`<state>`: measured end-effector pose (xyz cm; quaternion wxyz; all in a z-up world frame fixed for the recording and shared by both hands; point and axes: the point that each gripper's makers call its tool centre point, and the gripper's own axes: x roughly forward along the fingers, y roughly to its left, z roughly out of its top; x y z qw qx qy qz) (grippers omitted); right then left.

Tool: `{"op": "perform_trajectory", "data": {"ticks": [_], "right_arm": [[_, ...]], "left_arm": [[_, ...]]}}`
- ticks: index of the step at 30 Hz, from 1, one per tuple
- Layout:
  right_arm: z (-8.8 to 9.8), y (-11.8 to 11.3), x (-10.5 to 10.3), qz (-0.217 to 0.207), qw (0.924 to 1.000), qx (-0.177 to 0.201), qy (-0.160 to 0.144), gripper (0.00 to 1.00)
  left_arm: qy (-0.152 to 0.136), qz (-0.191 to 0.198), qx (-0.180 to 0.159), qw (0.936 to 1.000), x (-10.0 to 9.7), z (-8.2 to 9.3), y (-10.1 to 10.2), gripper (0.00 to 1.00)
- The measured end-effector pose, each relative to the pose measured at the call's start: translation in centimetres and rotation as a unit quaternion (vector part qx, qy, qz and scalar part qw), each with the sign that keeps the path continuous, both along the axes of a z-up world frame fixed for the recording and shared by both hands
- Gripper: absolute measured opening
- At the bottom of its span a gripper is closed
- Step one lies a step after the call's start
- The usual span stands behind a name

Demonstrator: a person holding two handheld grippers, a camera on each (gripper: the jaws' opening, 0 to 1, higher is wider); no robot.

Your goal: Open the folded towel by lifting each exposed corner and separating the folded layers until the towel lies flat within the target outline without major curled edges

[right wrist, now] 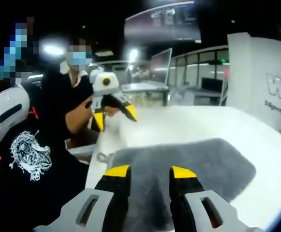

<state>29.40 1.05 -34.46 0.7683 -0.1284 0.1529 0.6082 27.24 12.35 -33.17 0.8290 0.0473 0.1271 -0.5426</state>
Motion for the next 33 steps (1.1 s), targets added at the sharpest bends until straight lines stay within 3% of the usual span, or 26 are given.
{"op": "perform_trajectory", "data": {"ticks": [2, 4, 7, 8, 9, 10, 11, 13, 14, 19, 23, 28, 30, 33], "right_arm": [[0.2, 0.1, -0.1, 0.001, 1.0000, 0.002, 0.002, 0.34], [0.6, 0.2, -0.1, -0.002, 1.0000, 0.005, 0.001, 0.54], [1.5, 0.2, 0.4, -0.021, 0.9996, 0.016, -0.013, 0.90], [1.8, 0.1, 0.6, -0.027, 0.9993, 0.019, -0.015, 0.98], [2.1, -0.1, 1.0, -0.037, 0.9989, 0.021, -0.021, 0.98], [2.3, -0.1, 1.2, -0.039, 0.9987, 0.023, -0.022, 1.00], [2.6, -0.2, 1.6, -0.045, 0.9983, 0.025, -0.026, 1.00], [3.2, -0.6, 1.8, -0.050, 0.9980, 0.023, -0.029, 1.00], [3.3, -0.7, 1.9, -0.051, 0.9980, 0.021, -0.031, 1.00], [5.4, -1.2, 2.1, -0.051, 0.9972, 0.015, -0.052, 1.00], [7.2, -1.5, 1.9, -0.049, 0.9965, 0.009, -0.068, 1.00], [9.8, -2.4, 2.5, -0.040, 0.9941, -0.019, -0.099, 1.00], [11.0, -2.6, 2.6, -0.025, 0.9931, -0.033, -0.110, 1.00], [12.5, -2.9, 3.1, -0.007, 0.9888, -0.067, -0.133, 1.00]], "left_arm": [[0.020, 0.042, -0.038, 0.9982, 1.2, 1.0, 0.4, 0.48], [0.047, 0.086, -0.080, 0.9920, 2.3, 1.9, 0.9, 0.59], [0.069, 0.157, -0.160, 0.9721, 4.0, 3.5, 2.1, 0.72], [0.079, 0.183, -0.187, 0.9619, 4.5, 3.8, 2.5, 0.78], [0.084, 0.206, -0.210, 0.9519, 4.8, 4.0, 2.9, 0.87], [0.081, 0.242, -0.236, 0.9377, 5.5, 4.2, 3.7, 0.91], [0.088, 0.280, -0.263, 0.9192, 6.0, 4.2, 4.5, 0.92], [0.136, 0.303, -0.290, 0.8975, 5.5, 2.9, 4.7, 0.92], [0.141, 0.313, -0.299, 0.8905, 5.5, 2.6, 4.9, 0.93], [0.136, 0.342, -0.310, 0.8765, 5.5, 2.6, 5.9, 0.95], [0.133, 0.346, -0.337, 0.8658, 5.3, 4.0, 5.9, 1.00], [0.127, 0.325, -0.373, 0.8600, 4.1, 6.4, 4.5, 1.00], [0.132, 0.319, -0.375, 0.8602, 3.6, 6.6, 3.8, 1.00], [0.140, 0.321, -0.384, 0.8545, 3.2, 6.5, 3.3, 1.00]]}}
